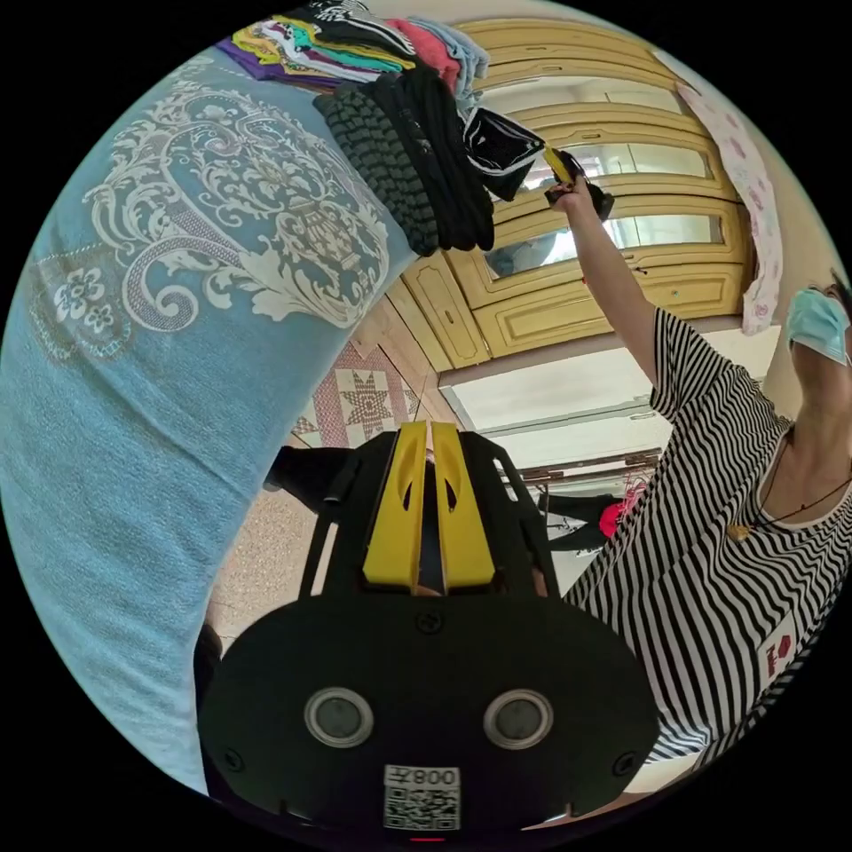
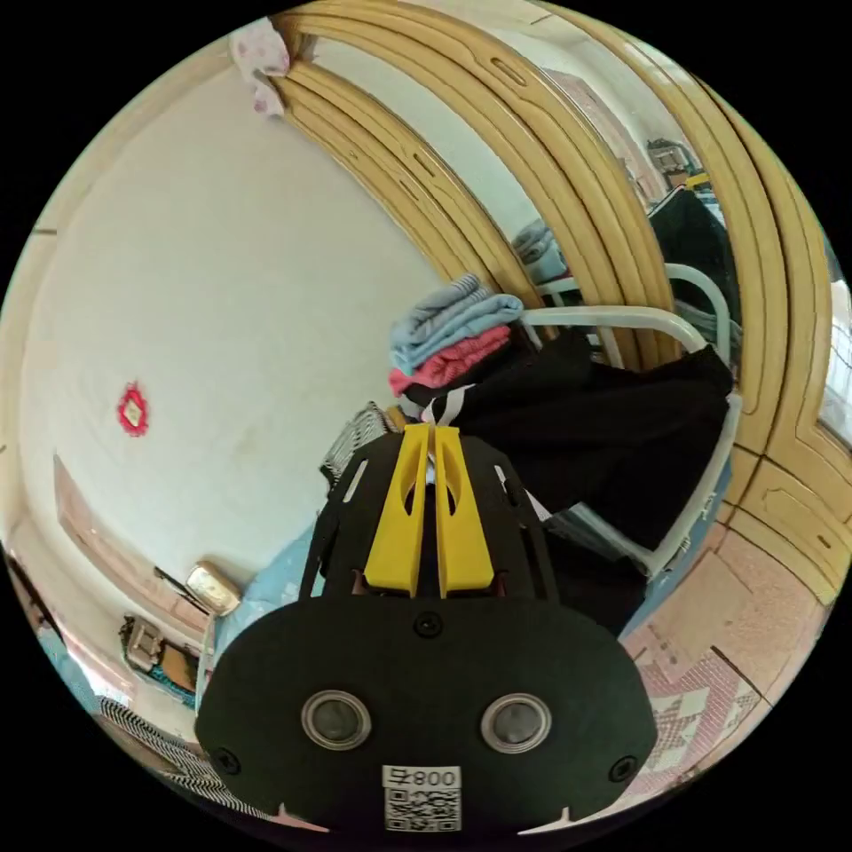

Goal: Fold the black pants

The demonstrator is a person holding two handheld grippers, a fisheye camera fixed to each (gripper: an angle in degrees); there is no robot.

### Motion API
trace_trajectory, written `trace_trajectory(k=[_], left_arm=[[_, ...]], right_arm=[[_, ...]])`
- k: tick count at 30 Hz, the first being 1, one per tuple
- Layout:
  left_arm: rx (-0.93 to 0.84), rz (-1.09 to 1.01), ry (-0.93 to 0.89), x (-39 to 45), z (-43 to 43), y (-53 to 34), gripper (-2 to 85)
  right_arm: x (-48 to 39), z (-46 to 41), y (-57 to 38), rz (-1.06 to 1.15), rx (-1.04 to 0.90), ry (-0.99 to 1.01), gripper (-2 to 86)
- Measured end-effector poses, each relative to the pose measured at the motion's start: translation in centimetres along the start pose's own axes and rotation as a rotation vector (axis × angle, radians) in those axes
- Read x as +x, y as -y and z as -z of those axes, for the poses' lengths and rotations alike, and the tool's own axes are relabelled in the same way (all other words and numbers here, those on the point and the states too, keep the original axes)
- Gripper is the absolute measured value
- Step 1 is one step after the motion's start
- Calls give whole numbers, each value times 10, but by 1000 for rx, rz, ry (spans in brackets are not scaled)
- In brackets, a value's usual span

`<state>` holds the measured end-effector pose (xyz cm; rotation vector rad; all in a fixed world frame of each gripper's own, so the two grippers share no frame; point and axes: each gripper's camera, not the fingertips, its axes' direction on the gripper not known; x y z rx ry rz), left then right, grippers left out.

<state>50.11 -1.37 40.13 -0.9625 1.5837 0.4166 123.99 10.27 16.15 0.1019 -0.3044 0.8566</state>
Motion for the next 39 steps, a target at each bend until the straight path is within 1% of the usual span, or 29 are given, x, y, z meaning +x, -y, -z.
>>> trace_trajectory(k=[2, 6, 8, 12, 14, 16, 20, 22, 25, 29, 33, 35, 39], left_arm=[[32, -24, 2, 17, 13, -14, 17], [153, -89, 30, 62, 58, -51, 25], [220, -118, 56, 83, 83, -70, 30], [389, -208, 136, 137, 148, -122, 52], [458, -233, 162, 159, 177, -148, 67], [594, -268, 203, 189, 218, -194, 77], [743, -281, 242, 223, 269, -271, 84], [808, -248, 289, 238, 293, -325, 88], [826, -193, 291, 248, 309, -386, 94], [839, -135, 295, 258, 318, -444, 107], [857, -91, 292, 273, 328, -493, 137], [865, -117, 265, 284, 330, -508, 143], [801, -210, 255, 319, 330, -528, 147]], right_arm=[[-39, 30, 4, 28, 30, 157, 4], [-116, 70, 7, 125, 48, 324, 4], [-172, 100, 6, 190, 66, 466, 4], [-261, 146, -3, 298, 63, 611, 3], [-315, 170, -20, 355, 37, 722, 3], [-351, 181, -39, 369, 7, 787, 3], [-422, 183, -92, 360, -126, 934, 2], [-451, 178, -118, 354, -191, 964, 2], [-500, 165, -164, 367, -305, 1012, 2], [-566, 151, -223, 425, -440, 1025, 2], [-609, 145, -262, 474, -503, 1010, 2], [-627, 139, -283, 464, -534, 1011, 2], [-643, 124, -312, 419, -568, 1012, 2]])
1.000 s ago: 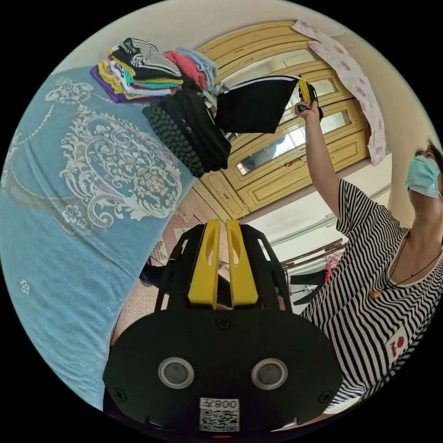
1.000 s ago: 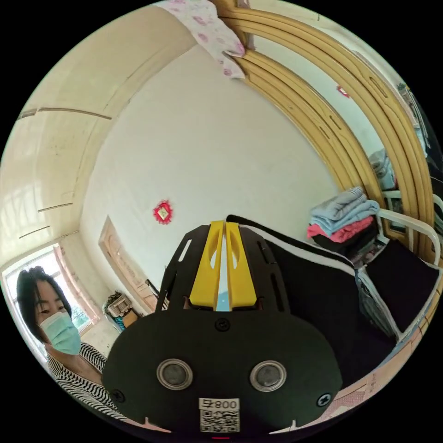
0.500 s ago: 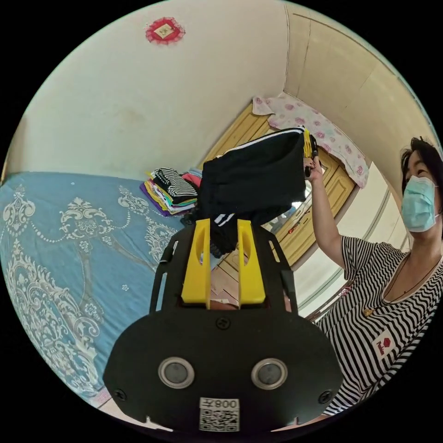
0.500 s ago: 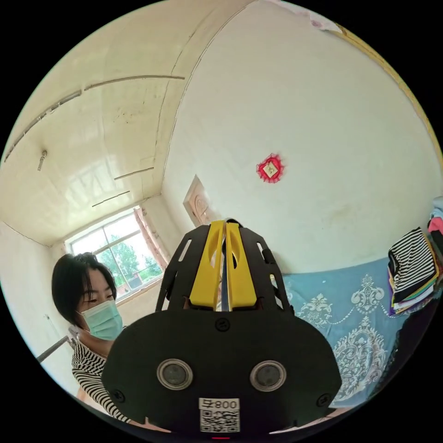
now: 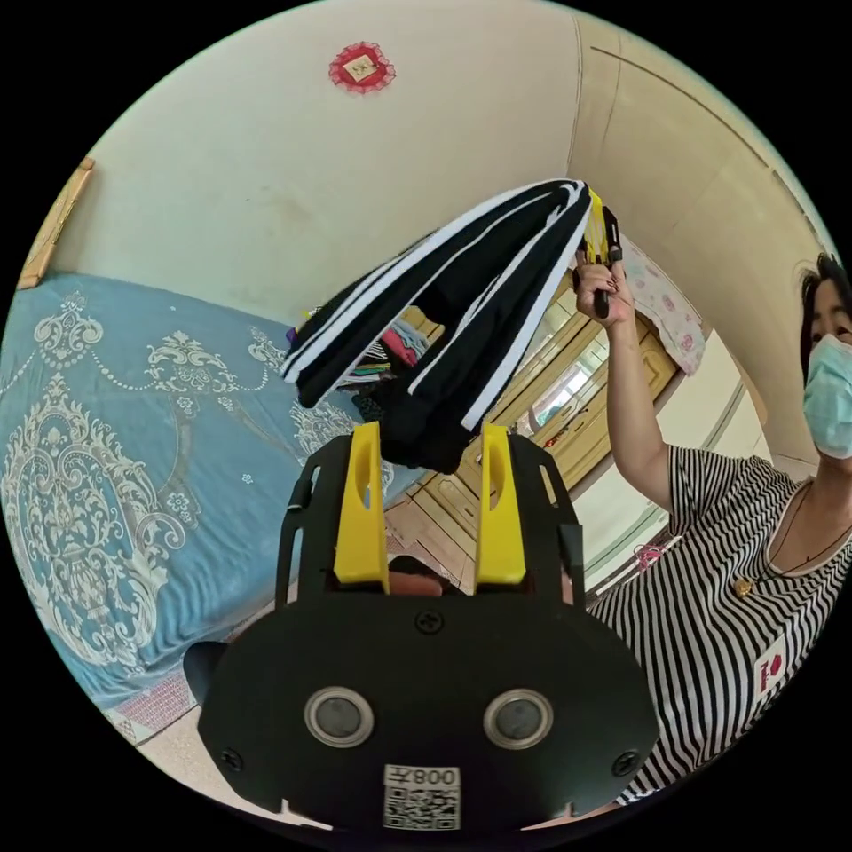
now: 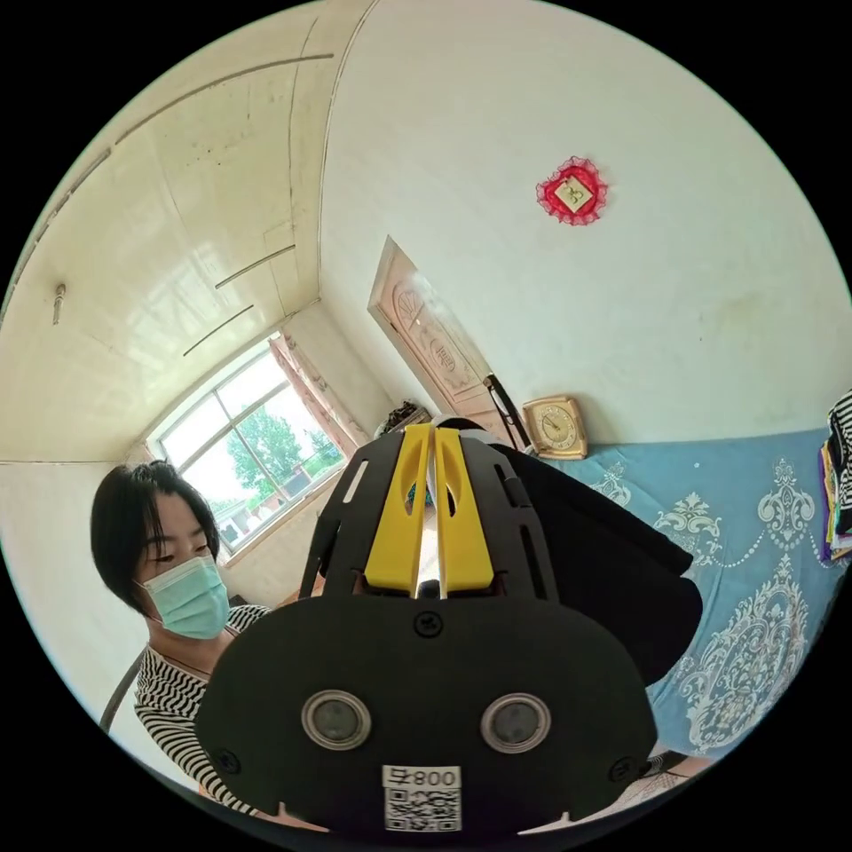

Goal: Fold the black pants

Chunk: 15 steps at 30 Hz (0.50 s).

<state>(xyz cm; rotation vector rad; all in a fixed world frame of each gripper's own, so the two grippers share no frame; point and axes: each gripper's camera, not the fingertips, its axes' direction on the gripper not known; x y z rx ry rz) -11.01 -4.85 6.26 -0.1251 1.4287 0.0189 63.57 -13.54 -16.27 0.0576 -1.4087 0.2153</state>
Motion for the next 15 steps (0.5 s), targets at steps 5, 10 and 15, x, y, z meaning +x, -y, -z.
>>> trace_trajectory(k=[5, 10, 15], left_arm=[[-4, -57, 58, 37, 29, -12, 139], [-62, -45, 215, 52, 69, -24, 69], [-26, 38, 249, 52, 118, -36, 33]], right_arm=[[20, -49, -17, -85, -11, 51, 2], [36, -91, -26, -126, -29, 118, 2], [50, -126, -29, -150, -53, 154, 2]])
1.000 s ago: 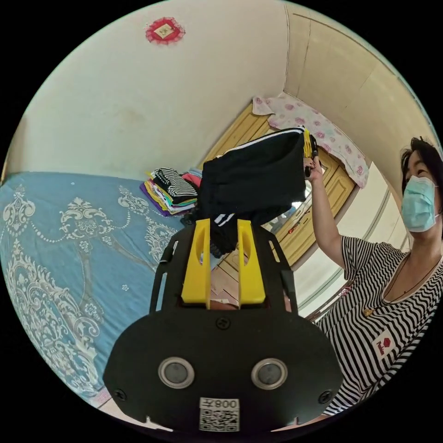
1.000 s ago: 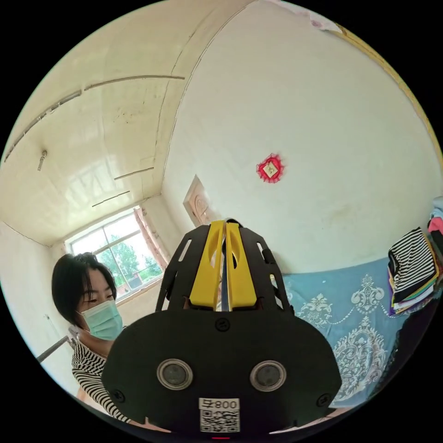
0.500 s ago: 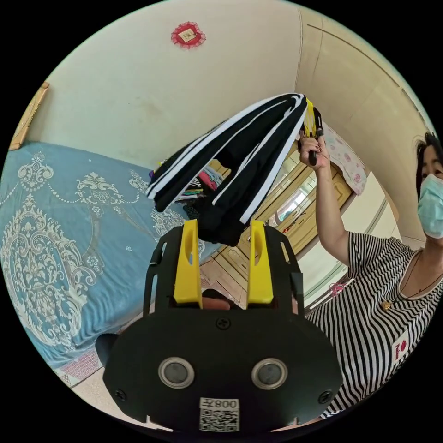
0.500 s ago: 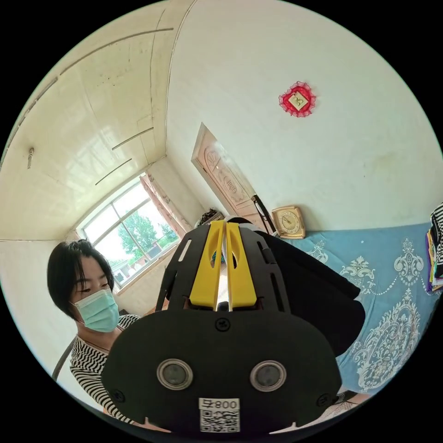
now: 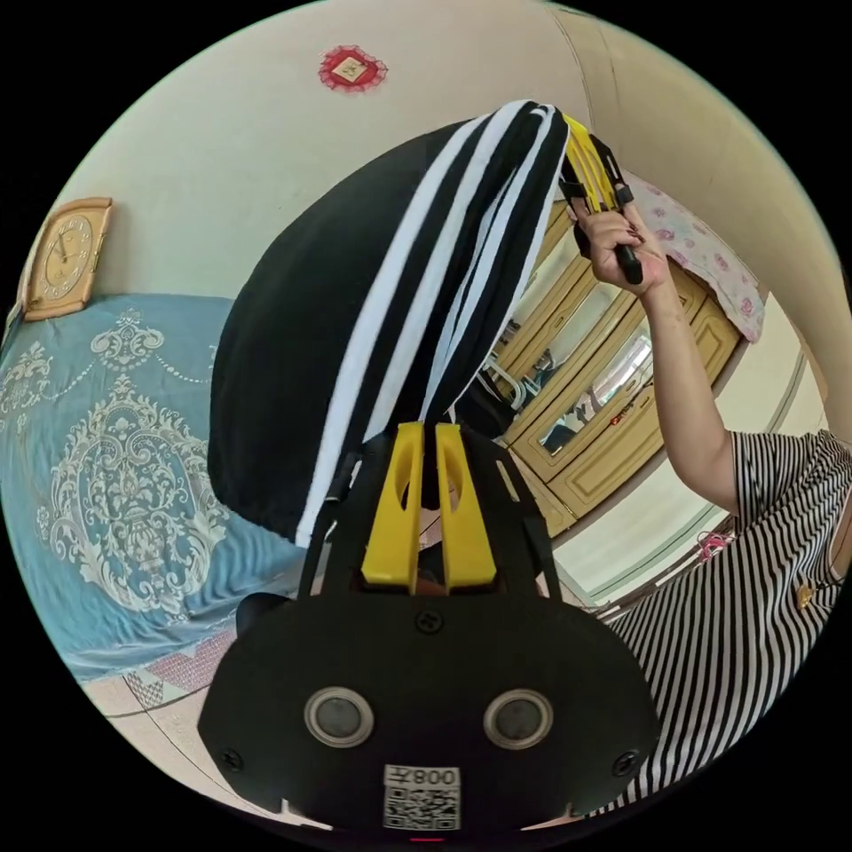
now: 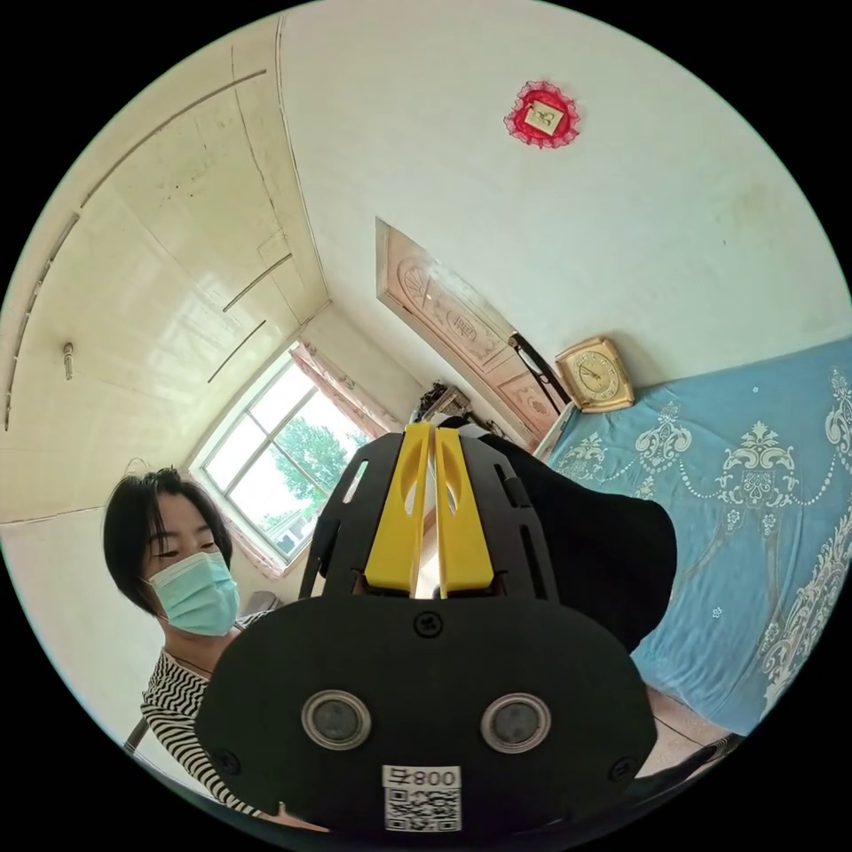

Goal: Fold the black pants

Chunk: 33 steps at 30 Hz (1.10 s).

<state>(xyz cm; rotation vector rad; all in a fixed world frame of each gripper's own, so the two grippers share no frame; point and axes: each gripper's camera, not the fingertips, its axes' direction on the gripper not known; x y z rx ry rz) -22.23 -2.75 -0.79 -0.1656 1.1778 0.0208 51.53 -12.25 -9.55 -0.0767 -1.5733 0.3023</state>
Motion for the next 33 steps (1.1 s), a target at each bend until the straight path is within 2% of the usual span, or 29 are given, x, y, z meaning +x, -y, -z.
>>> trace_trajectory(k=[5, 14, 18, 25, 29, 32, 33], left_arm=[[46, 76, -26, -16, 56, -15, 26], [111, 149, 88, -47, 166, -21, 19], [171, 39, 164, -45, 216, 8, 17], [306, -187, 282, -35, 290, 59, 17], [230, -176, 347, -57, 293, 58, 19], [45, -66, 423, -104, 269, 43, 22], [-69, 22, 436, -130, 255, 34, 23]], right_arm=[[25, -19, 7, -30, 8, -27, 3], [104, -50, 9, -209, 65, -89, 3], [122, -52, 19, -241, 126, -84, 2], [112, -52, 45, -121, 171, -159, 3], [156, -61, 24, -196, 92, -283, 4], [235, -77, -18, -390, -23, -352, 5], [255, -81, -30, -450, -52, -359, 5]])
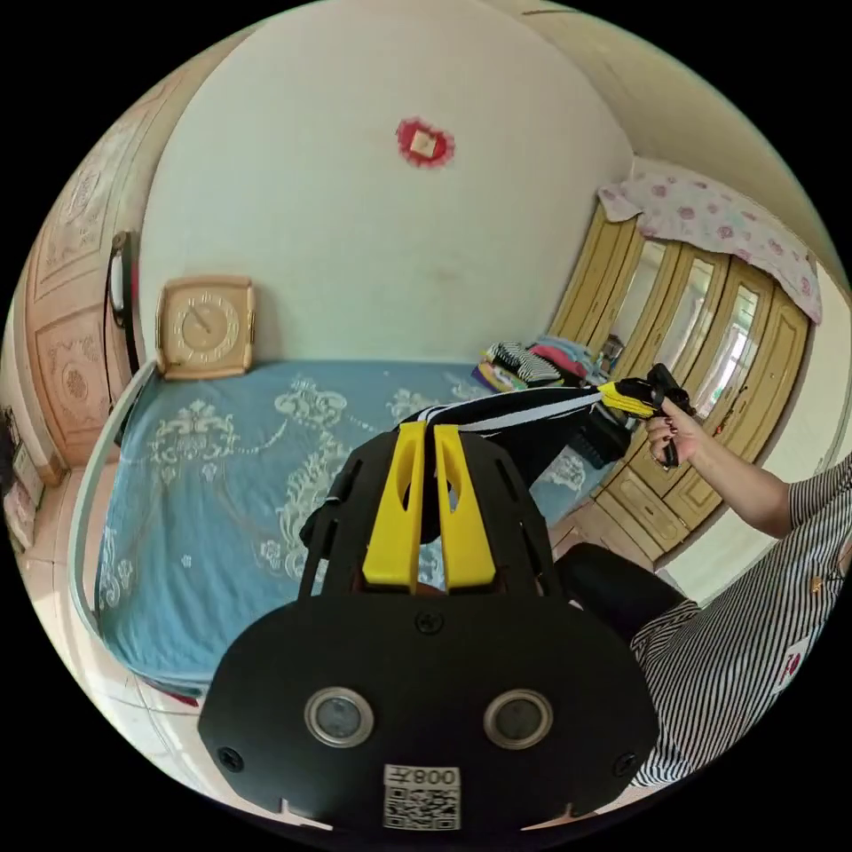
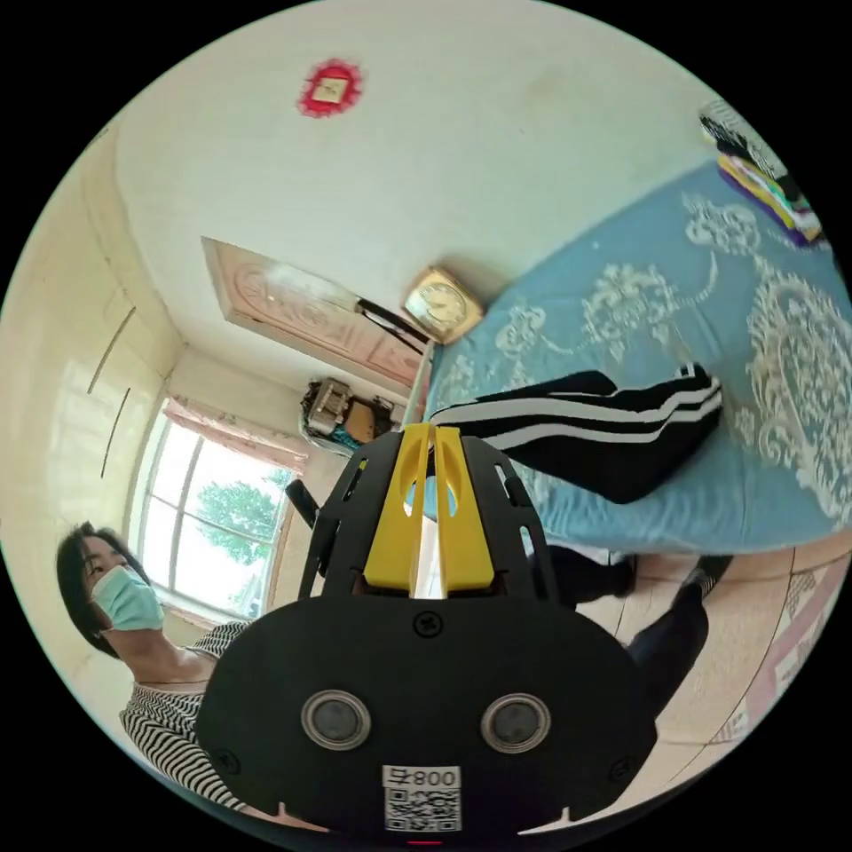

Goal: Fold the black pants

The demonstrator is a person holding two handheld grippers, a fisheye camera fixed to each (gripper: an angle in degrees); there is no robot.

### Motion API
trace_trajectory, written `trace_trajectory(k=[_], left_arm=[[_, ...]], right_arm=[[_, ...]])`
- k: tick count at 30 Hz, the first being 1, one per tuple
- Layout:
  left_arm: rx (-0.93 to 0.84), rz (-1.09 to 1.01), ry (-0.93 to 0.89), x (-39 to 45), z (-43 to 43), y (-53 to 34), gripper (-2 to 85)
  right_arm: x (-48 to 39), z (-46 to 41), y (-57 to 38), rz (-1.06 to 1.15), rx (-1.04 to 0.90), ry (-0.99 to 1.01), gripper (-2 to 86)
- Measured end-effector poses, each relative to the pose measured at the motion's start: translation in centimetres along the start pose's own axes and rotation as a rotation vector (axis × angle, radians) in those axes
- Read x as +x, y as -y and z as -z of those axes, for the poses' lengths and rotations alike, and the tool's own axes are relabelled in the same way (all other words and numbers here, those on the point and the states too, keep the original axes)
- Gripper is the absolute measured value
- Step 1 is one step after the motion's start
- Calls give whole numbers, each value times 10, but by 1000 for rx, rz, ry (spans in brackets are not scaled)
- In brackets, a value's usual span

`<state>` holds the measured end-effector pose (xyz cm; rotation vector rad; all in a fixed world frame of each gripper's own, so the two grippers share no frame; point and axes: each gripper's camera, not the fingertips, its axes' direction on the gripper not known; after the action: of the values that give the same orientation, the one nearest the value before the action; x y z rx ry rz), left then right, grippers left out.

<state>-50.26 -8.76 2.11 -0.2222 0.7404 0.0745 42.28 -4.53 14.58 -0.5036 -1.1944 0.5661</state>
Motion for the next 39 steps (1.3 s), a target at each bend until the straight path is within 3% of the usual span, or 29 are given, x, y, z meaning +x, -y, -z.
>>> trace_trajectory(k=[3, 6, 10, 20, 26, 34, 39], left_arm=[[-242, 182, -19, -44, -47, -32, 28], [-216, 298, -147, -67, -48, -61, 41], [-208, 369, -142, -83, -37, -79, 65], [-297, 400, -98, -109, -45, -65, 80], [-267, 620, -133, -135, -44, -78, 110], [-279, 804, -202, -169, -59, -80, 69], [-221, 758, -194, -171, -37, -71, 30]], right_arm=[[94, -47, -11, -246, -116, -41, 6], [144, -67, -23, -375, -125, 5, 6], [160, -67, -18, -337, -198, -5, 6], [187, 0, 50, -224, 28, -176, 39], [214, -6, 113, -215, 58, -292, 72], [251, -37, 161, -248, -107, -452, 38], [255, -28, 164, -231, -130, -463, 13]])
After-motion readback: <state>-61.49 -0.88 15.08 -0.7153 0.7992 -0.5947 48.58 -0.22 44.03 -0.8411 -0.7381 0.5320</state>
